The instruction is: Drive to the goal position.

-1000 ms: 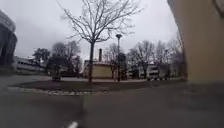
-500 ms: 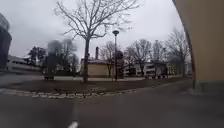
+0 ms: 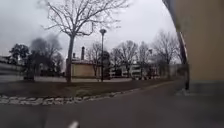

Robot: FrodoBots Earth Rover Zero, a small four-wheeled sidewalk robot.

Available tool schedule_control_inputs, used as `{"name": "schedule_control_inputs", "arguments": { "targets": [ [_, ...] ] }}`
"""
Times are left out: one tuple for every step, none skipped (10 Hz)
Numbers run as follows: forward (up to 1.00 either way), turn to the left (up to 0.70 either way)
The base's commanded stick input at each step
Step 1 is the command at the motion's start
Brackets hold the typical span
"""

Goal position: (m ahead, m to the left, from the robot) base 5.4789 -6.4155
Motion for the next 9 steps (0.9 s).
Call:
{"name": "schedule_control_inputs", "arguments": {
  "targets": [
    [1.00, -0.31],
    [1.00, -0.40],
    [1.00, -0.40],
    [1.00, -0.40],
    [1.00, -0.40],
    [1.00, -0.40],
    [1.00, -0.06],
    [1.00, 0.00],
    [1.00, 0.00]
  ]
}}
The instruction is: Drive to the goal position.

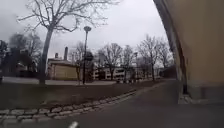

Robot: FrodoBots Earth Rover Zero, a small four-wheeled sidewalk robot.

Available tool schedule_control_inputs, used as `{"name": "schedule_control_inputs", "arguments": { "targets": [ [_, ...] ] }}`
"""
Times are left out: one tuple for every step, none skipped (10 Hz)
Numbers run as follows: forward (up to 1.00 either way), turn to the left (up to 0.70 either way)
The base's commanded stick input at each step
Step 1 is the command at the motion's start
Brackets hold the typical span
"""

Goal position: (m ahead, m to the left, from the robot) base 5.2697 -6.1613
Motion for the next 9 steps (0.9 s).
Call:
{"name": "schedule_control_inputs", "arguments": {
  "targets": [
    [1.00, 0.00],
    [1.00, 0.00],
    [1.00, 0.00],
    [1.00, -0.13],
    [1.00, -0.40],
    [1.00, -0.40],
    [1.00, -0.40],
    [1.00, -0.40],
    [1.00, -0.29]
  ]
}}
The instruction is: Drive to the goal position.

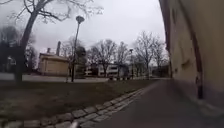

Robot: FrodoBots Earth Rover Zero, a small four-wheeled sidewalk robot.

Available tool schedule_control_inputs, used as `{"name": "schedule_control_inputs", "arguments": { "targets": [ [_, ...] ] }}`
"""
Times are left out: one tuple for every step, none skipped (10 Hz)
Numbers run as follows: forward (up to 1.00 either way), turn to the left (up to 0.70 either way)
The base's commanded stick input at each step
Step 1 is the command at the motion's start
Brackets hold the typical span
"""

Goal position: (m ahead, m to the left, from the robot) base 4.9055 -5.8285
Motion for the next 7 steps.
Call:
{"name": "schedule_control_inputs", "arguments": {
  "targets": [
    [1.00, -0.04],
    [1.00, 0.00],
    [1.00, -0.40],
    [1.00, -0.40],
    [1.00, -0.40],
    [1.00, -0.40],
    [1.00, -0.40]
  ]
}}
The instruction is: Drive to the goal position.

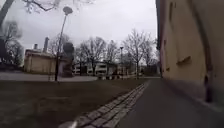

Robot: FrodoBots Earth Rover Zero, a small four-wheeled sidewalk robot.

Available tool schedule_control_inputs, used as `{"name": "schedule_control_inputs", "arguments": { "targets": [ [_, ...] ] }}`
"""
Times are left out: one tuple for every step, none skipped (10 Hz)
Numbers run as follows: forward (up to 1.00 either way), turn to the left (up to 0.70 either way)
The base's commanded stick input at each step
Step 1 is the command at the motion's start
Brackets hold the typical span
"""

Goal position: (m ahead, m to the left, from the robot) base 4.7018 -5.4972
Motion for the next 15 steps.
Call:
{"name": "schedule_control_inputs", "arguments": {
  "targets": [
    [1.00, -0.40],
    [1.00, -0.40],
    [1.00, -0.40],
    [1.00, -0.40],
    [1.00, -0.40],
    [1.00, -0.40],
    [1.00, -0.40],
    [1.00, -0.40],
    [1.00, -0.40],
    [1.00, -0.40],
    [1.00, -0.40],
    [1.00, -0.40],
    [1.00, -0.40],
    [1.00, -0.40],
    [1.00, -0.31]
  ]
}}
